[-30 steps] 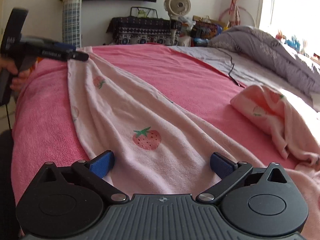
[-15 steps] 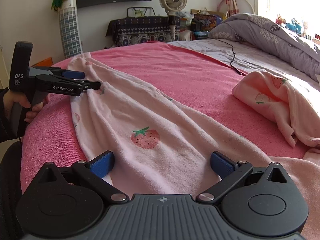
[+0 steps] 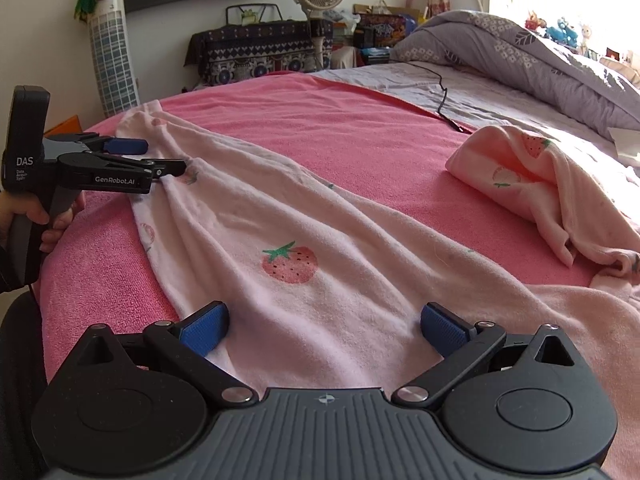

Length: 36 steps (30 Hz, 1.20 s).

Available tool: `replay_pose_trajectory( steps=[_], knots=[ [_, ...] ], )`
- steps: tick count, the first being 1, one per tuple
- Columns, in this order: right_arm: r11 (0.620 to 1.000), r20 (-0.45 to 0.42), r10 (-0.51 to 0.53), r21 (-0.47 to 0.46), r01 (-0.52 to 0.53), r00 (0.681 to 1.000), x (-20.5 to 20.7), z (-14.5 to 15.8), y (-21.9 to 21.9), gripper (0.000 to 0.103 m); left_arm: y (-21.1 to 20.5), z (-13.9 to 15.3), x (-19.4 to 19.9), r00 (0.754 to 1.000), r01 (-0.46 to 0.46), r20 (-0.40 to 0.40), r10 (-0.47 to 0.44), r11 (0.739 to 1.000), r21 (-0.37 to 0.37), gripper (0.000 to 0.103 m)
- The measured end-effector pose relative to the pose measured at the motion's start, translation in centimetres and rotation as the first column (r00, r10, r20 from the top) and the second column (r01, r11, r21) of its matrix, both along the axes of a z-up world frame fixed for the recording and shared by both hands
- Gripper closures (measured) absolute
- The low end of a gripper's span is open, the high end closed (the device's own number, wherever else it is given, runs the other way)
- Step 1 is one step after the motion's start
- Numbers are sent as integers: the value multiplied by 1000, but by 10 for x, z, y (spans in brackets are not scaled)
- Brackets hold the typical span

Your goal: Fold clothes

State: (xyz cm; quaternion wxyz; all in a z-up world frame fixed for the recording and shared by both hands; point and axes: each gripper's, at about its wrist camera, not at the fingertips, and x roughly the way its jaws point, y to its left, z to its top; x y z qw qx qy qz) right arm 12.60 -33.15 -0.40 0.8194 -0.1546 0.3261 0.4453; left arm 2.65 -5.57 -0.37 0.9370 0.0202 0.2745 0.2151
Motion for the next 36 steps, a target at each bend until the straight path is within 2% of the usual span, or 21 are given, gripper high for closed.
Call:
replay_pose_trajectory(
  steps=[2,6,7,8,9,11,13,14,15,18,20,22,23,25,30,33,36],
  knots=[
    [1000,23,-3,2,3,1000,-15,-1,-16,0,2,1,-5,1000,-22,-11,22,999,50,11],
    [999,52,4,36,-6,999,-47,-2,-64,0,15,5,-26,993,-111,-15,114,986,127,10],
    [999,88,11,29,-13,996,-57,-2,-74,0,18,7,-33,990,-136,-17,140,980,143,10],
    [1000,129,11,18,-13,992,-65,-1,-79,0,14,9,-39,991,-131,-11,135,978,164,15],
    [1000,170,11,6,-13,985,-73,0,-84,0,6,12,-46,995,-99,-5,102,976,193,16],
    [1000,240,10,-18,-6,971,-87,3,-87,2,-25,16,-54,1000,28,-17,-24,962,270,16],
    [998,323,27,-55,-10,946,-98,7,-77,10,-60,19,-59,984,178,-55,-170,922,343,14],
    [996,369,52,-81,-24,928,-104,7,-69,18,-75,20,-60,970,242,-75,-231,900,361,13],
    [993,405,83,-114,-39,910,-107,8,-60,22,-91,21,-60,952,306,-88,-294,878,368,13],
    [986,419,131,-153,-72,899,-107,4,-36,28,-121,23,-59,893,447,-108,-438,829,335,13],
    [981,436,156,-174,-87,886,-106,3,-25,31,-133,23,-56,864,499,-111,-490,807,315,13],
    [979,439,167,-180,-95,883,-104,6,-17,59,-140,23,-53,852,518,-110,-511,798,308,13],
    [981,450,131,-185,-51,883,-101,6,-12,98,-143,23,-51,849,523,-108,-517,796,305,14],
    [976,472,124,-217,-22,873,-100,2,-5,98,-143,23,-49,842,536,-103,-530,794,286,14],
    [960,499,198,-271,-65,844,-118,-12,-6,99,-137,19,-50,835,547,-109,-539,795,262,14],
    [948,514,249,-302,-98,821,-134,-10,-11,99,-139,14,-49,819,571,-128,-559,778,262,14],
    [941,510,260,-324,-97,820,-131,-9,-11,97,-142,10,-46,815,577,-135,-563,770,271,14]
  ],
)
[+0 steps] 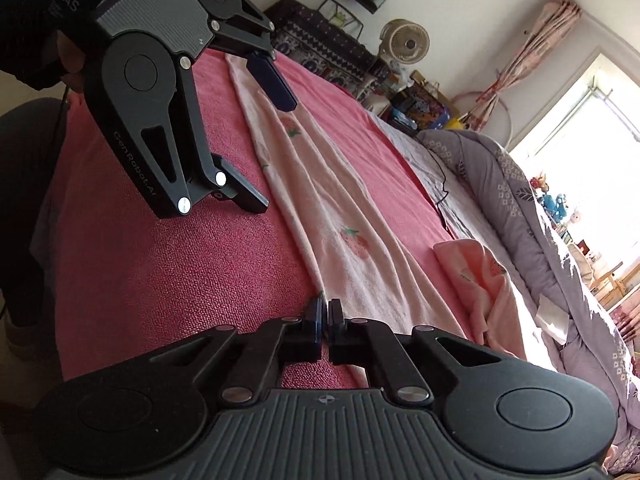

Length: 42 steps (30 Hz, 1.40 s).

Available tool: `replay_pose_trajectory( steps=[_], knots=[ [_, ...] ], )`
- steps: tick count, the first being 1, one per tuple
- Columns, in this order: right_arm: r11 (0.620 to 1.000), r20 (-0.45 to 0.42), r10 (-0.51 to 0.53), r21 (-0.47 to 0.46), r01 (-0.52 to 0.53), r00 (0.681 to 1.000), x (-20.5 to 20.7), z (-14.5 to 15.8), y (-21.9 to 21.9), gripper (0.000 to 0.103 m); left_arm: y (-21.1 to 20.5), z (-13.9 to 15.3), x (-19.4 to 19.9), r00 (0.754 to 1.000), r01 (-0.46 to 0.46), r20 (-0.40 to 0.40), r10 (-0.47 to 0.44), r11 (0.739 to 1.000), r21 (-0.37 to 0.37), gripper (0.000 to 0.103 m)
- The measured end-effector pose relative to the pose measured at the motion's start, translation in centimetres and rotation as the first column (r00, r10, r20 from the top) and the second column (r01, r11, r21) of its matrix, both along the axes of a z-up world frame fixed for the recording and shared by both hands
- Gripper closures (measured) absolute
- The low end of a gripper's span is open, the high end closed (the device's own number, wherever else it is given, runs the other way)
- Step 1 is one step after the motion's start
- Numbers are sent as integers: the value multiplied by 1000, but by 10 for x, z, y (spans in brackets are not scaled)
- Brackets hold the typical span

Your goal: Fold clothes

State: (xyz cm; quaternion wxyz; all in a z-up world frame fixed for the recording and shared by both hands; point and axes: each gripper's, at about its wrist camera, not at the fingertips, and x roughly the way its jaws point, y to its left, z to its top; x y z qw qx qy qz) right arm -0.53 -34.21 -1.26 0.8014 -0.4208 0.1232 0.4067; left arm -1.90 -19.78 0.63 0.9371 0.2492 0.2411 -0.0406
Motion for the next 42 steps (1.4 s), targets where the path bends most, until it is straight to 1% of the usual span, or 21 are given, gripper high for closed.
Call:
replay_pose_trajectory(
  steps=[1,3,6,7,9,16,19,22,23,24,25,26,27,29,31,32,34,35,36,38,42],
  knots=[
    [1000,0,-4,-2,4,1000,2,0,1,97,0,-1,2,1000,0,0,0,1000,-3,14],
    [1000,34,-9,-15,9,999,5,-6,6,84,-2,-3,6,1000,0,-1,0,1000,-5,14],
    [1000,53,-10,-17,11,999,13,-12,14,84,-4,-4,13,1000,4,-6,-4,1000,-2,14],
    [1000,40,-13,-10,13,999,16,-12,16,84,-6,-4,14,1000,7,-4,-7,1000,0,14],
    [1000,2,-16,7,16,1000,19,-9,16,96,-9,-3,15,1000,15,-1,-15,1000,3,15],
    [997,-112,-2,71,10,994,12,14,-1,98,-19,-2,6,995,100,-10,-99,994,55,18],
    [997,-135,7,79,4,991,6,18,-6,98,-22,-1,4,986,168,-28,-166,984,64,21],
    [997,-147,-6,70,16,989,6,16,-6,98,-28,-4,10,981,191,-40,-188,977,96,21],
    [998,-134,-12,65,21,991,7,15,-5,98,-30,-5,14,980,195,-46,-191,976,97,27],
    [997,-111,-21,73,29,994,5,12,-5,95,-32,-7,18,977,211,-60,-207,974,82,40],
    [996,-99,-29,78,37,995,5,12,-4,94,-33,-9,21,972,225,-79,-220,973,59,47],
    [996,-85,-33,76,40,996,5,10,-3,89,-35,-12,23,966,243,-97,-239,969,37,66],
    [997,-63,-37,70,42,997,5,8,-3,77,-37,-15,25,959,263,-116,-260,965,14,92],
    [998,-23,-37,48,38,999,5,4,-3,69,-42,-16,25,956,271,-123,-266,962,21,97],
    [999,-19,-27,41,27,999,7,2,-5,67,-44,-14,25,954,274,-134,-268,962,23,100],
    [998,-29,-26,50,27,999,9,2,-6,67,-40,-11,27,953,270,-143,-268,963,-9,100],
    [997,-51,-40,60,43,998,15,2,-5,70,-29,-2,33,949,256,-165,-269,962,-95,101],
    [996,-63,-56,63,60,996,19,1,-4,88,-26,2,34,947,251,-171,-270,960,-126,102],
    [993,-87,-73,85,81,993,21,3,-5,99,-22,6,35,946,246,-176,-272,957,-153,102],
    [984,-139,-106,129,124,985,24,6,-8,99,-20,12,30,941,257,-179,-287,951,-173,102],
    [985,-164,-74,144,98,984,12,16,-21,99,-19,14,14,918,304,-202,-342,932,-198,101]
  ],
)
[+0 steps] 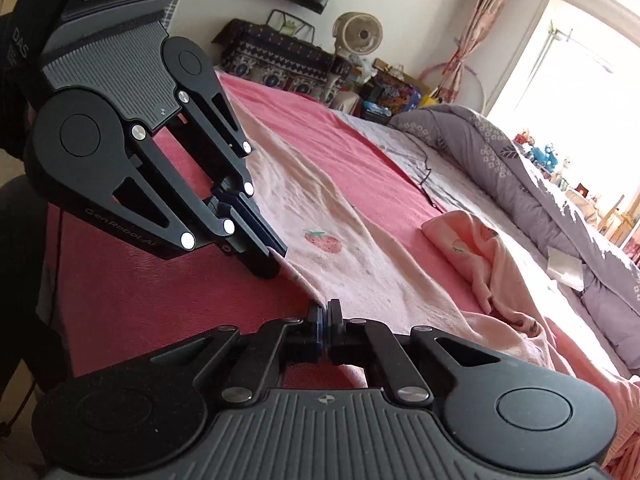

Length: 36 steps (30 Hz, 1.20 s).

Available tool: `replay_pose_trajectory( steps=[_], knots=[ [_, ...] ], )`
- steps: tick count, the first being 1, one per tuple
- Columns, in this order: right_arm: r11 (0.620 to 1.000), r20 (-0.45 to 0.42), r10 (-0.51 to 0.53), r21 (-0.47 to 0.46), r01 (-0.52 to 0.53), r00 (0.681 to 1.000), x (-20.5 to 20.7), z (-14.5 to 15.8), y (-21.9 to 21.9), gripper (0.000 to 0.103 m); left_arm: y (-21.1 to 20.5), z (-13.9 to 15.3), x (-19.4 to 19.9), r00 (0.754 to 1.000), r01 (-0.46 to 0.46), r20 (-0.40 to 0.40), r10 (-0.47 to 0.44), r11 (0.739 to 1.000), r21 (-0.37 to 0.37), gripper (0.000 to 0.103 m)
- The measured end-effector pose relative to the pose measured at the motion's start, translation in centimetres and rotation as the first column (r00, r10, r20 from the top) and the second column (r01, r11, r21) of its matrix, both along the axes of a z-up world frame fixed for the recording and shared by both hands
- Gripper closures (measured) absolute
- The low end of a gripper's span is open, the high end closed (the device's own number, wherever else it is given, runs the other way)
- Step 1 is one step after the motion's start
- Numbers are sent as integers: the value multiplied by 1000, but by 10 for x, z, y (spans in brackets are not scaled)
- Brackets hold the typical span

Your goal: Fold clothes

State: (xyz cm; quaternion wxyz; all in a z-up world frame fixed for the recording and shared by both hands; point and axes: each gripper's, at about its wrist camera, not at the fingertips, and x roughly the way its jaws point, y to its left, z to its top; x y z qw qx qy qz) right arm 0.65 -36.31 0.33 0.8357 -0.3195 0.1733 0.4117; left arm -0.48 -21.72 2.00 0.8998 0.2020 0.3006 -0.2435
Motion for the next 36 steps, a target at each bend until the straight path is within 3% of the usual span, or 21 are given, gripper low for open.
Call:
replay_pose_trajectory(
  steps=[4,7,10,11,12,14,16,17,19,21,22,23,25,28,30,32,34,36],
  knots=[
    [999,-39,28,-20,-29,999,-3,-7,-4,98,-1,-8,-4,1000,-5,-20,5,1000,-10,100],
    [999,-86,44,13,-43,995,2,-2,-9,95,5,-2,-7,999,-32,-30,31,998,-57,93],
    [996,-190,82,58,-72,978,8,7,-20,85,23,7,-17,997,-67,-43,62,991,-117,73],
    [993,-236,106,78,-90,966,11,10,-25,77,33,11,-22,995,-96,-35,92,987,-130,63],
    [989,-275,134,103,-110,952,10,14,-30,68,43,14,-27,991,-134,-21,132,982,-132,53],
    [981,-310,164,154,-121,936,9,22,-35,65,70,21,-37,963,-264,24,270,956,-128,43],
    [973,-306,167,207,-105,937,10,31,-33,64,106,27,-40,888,-445,56,456,884,-140,30],
    [969,-297,160,229,-92,941,12,35,-31,63,131,29,-42,817,-558,64,573,814,-163,23],
    [962,-272,132,269,-56,953,23,39,-15,63,179,32,-43,659,-727,35,751,648,-228,21],
    [950,-270,105,311,-16,957,39,38,8,63,225,31,-41,501,-828,-15,866,474,-302,21],
    [946,-276,96,324,-2,956,45,36,18,63,245,28,-40,440,-853,-40,897,404,-330,21],
    [942,-292,89,336,15,952,53,32,31,63,263,25,-37,391,-870,-68,918,344,-354,21],
    [942,-329,72,334,44,941,66,17,57,63,290,15,-28,332,-886,-121,935,265,-380,21],
    [955,-380,45,288,72,924,75,-11,82,61,314,0,-18,272,-880,-137,952,189,-435,20],
    [953,-381,45,293,75,923,77,-8,81,59,317,-8,-11,258,-866,-126,958,171,-469,16],
    [951,-392,51,299,75,919,78,-12,78,58,314,-10,-2,250,-881,-101,963,183,-436,17],
    [951,-402,51,300,78,914,79,-12,77,58,307,-9,7,253,-897,-63,965,210,-388,32],
    [952,-389,49,298,75,920,77,-13,75,58,295,-6,12,284,-902,2,959,268,-340,52]
  ],
)
